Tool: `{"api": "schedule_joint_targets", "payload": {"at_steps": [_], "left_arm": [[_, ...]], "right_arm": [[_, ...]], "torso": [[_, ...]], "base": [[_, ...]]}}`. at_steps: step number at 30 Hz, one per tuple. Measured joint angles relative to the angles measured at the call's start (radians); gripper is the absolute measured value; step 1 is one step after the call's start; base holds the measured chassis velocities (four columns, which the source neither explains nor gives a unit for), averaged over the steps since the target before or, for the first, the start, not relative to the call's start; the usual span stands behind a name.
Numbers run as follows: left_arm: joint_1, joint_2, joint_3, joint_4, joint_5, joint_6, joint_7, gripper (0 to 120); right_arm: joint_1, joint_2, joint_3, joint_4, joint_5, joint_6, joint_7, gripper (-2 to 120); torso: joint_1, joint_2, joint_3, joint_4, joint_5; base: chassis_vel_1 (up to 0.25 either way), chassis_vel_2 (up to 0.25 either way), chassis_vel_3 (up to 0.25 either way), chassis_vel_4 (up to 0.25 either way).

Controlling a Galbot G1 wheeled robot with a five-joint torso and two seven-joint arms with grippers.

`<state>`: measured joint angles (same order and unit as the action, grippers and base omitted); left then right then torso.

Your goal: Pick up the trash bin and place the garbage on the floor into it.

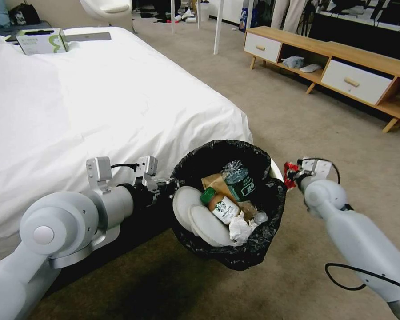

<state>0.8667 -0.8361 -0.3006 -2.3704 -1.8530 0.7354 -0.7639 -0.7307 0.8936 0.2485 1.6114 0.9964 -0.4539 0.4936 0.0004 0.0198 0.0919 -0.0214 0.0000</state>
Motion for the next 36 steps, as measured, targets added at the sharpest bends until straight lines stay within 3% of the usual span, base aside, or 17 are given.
{"api": "schedule_joint_targets", "payload": {"at_steps": [15, 17, 18, 20, 21, 23, 24, 26, 30, 32, 36], "left_arm": [[0.002, 0.011, 0.002, 0.017, -0.011, 0.000, -0.011, 2], [0.009, 0.008, 0.002, 0.020, -0.006, 0.000, -0.011, 2], [0.009, 0.008, 0.002, 0.020, -0.006, 0.000, -0.011, 2], [0.014, 0.004, 0.005, 0.027, 0.002, 0.000, -0.011, 2], [0.014, 0.004, 0.005, 0.027, 0.002, 0.000, -0.011, 2], [0.016, 0.003, 0.008, 0.033, 0.005, 0.000, -0.011, 2], [0.016, 0.003, 0.008, 0.033, 0.005, 0.000, -0.011, 2], [0.015, 0.003, 0.012, 0.040, 0.006, 0.000, -0.010, 2], [0.014, 0.002, 0.014, 0.043, 0.006, 0.000, -0.010, 2], [0.013, 0.002, 0.024, 0.051, 0.006, 0.000, -0.009, 2], [0.009, 0.004, 0.032, 0.058, 0.005, 0.000, -0.006, 2]], "right_arm": [[-0.017, -0.079, 0.164, 0.203, -0.079, 0.106, -0.178, 25], [-0.033, -0.110, 0.210, 0.246, -0.080, 0.166, -0.280, 25], [-0.033, -0.110, 0.210, 0.246, -0.080, 0.166, -0.280, 25], [-0.055, -0.140, 0.243, 0.275, -0.085, 0.249, -0.407, 25], [-0.055, -0.140, 0.243, 0.275, -0.085, 0.249, -0.407, 25], [-0.077, -0.162, 0.268, 0.298, -0.082, 0.324, -0.541, 25], [-0.077, -0.162, 0.268, 0.298, -0.082, 0.324, -0.541, 25], [-0.101, -0.181, 0.281, 0.312, -0.061, 0.436, -0.711, 25], [-0.108, -0.187, 0.281, 0.319, -0.044, 0.492, -0.785, 25], [-0.111, -0.194, 0.276, 0.347, -0.018, 0.548, -0.894, 25], [-0.105, -0.199, 0.265, 0.378, -0.003, 0.567, -0.952, 25]], "torso": [[0.000, 0.000, 0.000, -0.0003, 0.0000], [0.000, 0.000, 0.000, 0.0000, -0.0001], [0.000, 0.000, 0.000, 0.0000, -0.0001], [0.000, 0.000, 0.000, -0.0001, 0.0000], [0.000, 0.000, 0.000, -0.0001, 0.0000], [0.000, 0.000, 0.000, -0.0001, -0.0001], [0.000, 0.000, 0.000, -0.0001, -0.0001], [0.000, 0.000, 0.000, -0.0001, 0.0000], [0.000, 0.000, 0.000, 0.0000, 0.0001], [0.000, 0.000, 0.000, 0.0000, 0.0001], [0.000, 0.000, 0.000, 0.0001, 0.0001]], "base": [[0.000, 0.000, 0.000, 0.000], [0.000, 0.000, 0.000, 0.000], [0.000, 0.000, 0.000, 0.000], [0.000, 0.000, 0.000, 0.000], [0.000, 0.000, 0.000, 0.000], [0.000, 0.000, 0.000, 0.000], [0.000, 0.000, 0.000, 0.000], [0.000, 0.000, 0.000, 0.000], [0.000, 0.000, 0.000, 0.000], [0.000, 0.000, 0.000, 0.000], [0.000, 0.000, 0.000, 0.000]]}}
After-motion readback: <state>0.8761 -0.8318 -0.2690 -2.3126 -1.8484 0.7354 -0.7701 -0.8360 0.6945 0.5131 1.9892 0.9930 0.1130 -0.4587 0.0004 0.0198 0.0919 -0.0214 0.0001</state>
